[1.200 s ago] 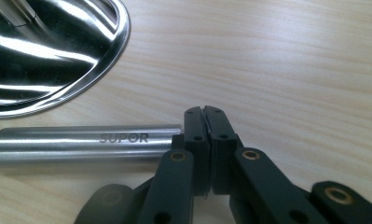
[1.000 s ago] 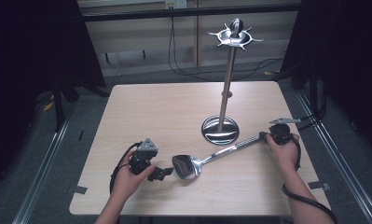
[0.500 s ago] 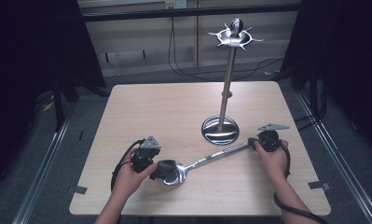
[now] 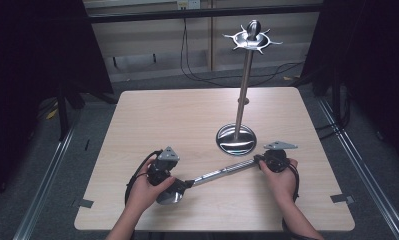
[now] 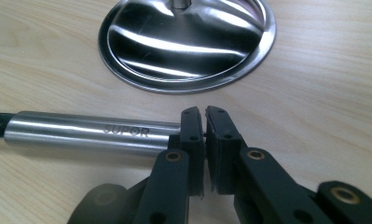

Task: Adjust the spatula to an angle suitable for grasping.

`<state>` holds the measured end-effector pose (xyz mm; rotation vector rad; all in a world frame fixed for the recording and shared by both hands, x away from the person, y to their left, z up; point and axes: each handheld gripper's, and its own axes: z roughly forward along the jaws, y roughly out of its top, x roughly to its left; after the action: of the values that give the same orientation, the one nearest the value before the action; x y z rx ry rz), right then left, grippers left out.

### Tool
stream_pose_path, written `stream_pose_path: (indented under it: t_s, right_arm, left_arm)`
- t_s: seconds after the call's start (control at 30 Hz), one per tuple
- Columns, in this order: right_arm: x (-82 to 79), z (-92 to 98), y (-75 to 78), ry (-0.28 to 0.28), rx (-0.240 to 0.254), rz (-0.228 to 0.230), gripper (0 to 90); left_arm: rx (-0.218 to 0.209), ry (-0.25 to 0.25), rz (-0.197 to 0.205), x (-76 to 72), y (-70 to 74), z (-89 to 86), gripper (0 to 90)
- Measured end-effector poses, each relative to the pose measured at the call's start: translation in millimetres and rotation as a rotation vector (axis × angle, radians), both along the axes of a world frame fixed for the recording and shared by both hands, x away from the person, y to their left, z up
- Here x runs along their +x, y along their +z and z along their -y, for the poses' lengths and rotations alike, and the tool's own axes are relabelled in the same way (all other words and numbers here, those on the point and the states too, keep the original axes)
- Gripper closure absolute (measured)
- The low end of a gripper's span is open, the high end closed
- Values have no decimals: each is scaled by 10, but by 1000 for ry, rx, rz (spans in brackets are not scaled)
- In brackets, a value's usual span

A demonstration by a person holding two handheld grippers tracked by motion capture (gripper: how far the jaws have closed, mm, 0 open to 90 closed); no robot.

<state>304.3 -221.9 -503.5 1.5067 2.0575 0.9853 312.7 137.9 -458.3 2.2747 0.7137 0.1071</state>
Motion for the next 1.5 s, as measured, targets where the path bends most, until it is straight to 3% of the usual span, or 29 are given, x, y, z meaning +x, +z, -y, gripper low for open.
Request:
stream_pose_path:
  t_s: [0.07, 0.2, 0.37, 0.4, 0.53, 0.6, 0.63, 0.73, 0.83, 0.93, 1.03, 1.07, 1.17, 1.23, 1.3, 1.33, 1.37, 1.4, 1.43, 1.47, 1.5]
  right_arm:
    - [0, -23, 4, 10, -4, 1, 841]
    - [-1, -30, 6, 19, -1, -1, 839]
    - [-6, -65, 4, 31, 15, -5, 840]
    - [-9, -82, -2, 35, 16, 1, 840]
    - [-35, -214, 8, 52, 9, -6, 837]
    - [-41, -262, 2, 62, 18, 2, 835]
    - [-50, -289, 2, 64, 23, -1, 835]
    - [-62, -339, 0, 73, 31, -1, 834]
    - [-73, -415, -3, 91, 50, -6, 832]
    - [-82, -505, -4, 125, 64, -10, 825]
    - [-91, -568, 0, 159, 79, -23, 812]
    - [-91, -568, 0, 159, 79, -23, 812]
    - [-98, -571, 24, 178, 95, -15, 700]
    - [-108, -528, 55, 177, 94, 4, 683]
    - [-143, -438, 107, 198, 91, 26, 593]
    - [-143, -438, 107, 198, 91, 26, 593]
    - [-180, -363, 135, 193, 59, 29, 464]
    - [-180, -363, 135, 193, 59, 29, 464]
    - [-193, -334, 139, 194, 48, 26, 442]
    - [-231, -260, 143, 189, 9, 19, 377]
    - [-231, -260, 143, 189, 9, 19, 377]
  left_arm:
    - [-15, 2, 5, 2, -19, 5, 40]
    - [9, -3, -9, 10, -15, -1, 40]
    - [-7, -2, -4, 10, -45, 31, 40]
    - [12, -10, -8, 12, -37, 33, 40]
    - [-6, -10, -14, 13, -64, 68, 40]
    - [18, -15, -19, 14, -63, 76, 40]
    - [4, -18, -17, 17, -79, 86, 40]
    - [16, -29, -19, 18, -82, 106, 40]
    - [-9, -35, -30, 20, -105, 126, 30]
    - [10, -34, -61, 43, -118, 143, 29]
    - [66, -50, -48, 38, -154, 188, 24]
    - [61, -49, -51, 35, -165, 200, 24]
    - [116, -95, -44, 40, -170, 223, 25]
    - [108, -91, -45, 42, -177, 243, 35]
    - [118, -101, -34, 48, -183, 261, 67]
    - [135, -111, -28, 52, -183, 267, 67]
    - [127, -108, -30, 49, -198, 288, 116]
    - [85, -55, -44, 22, -226, 327, 116]
    - [126, -100, -33, 46, -218, 322, 138]
    - [146, -113, -32, 50, -219, 338, 236]
    - [171, -130, -28, 71, -217, 350, 236]
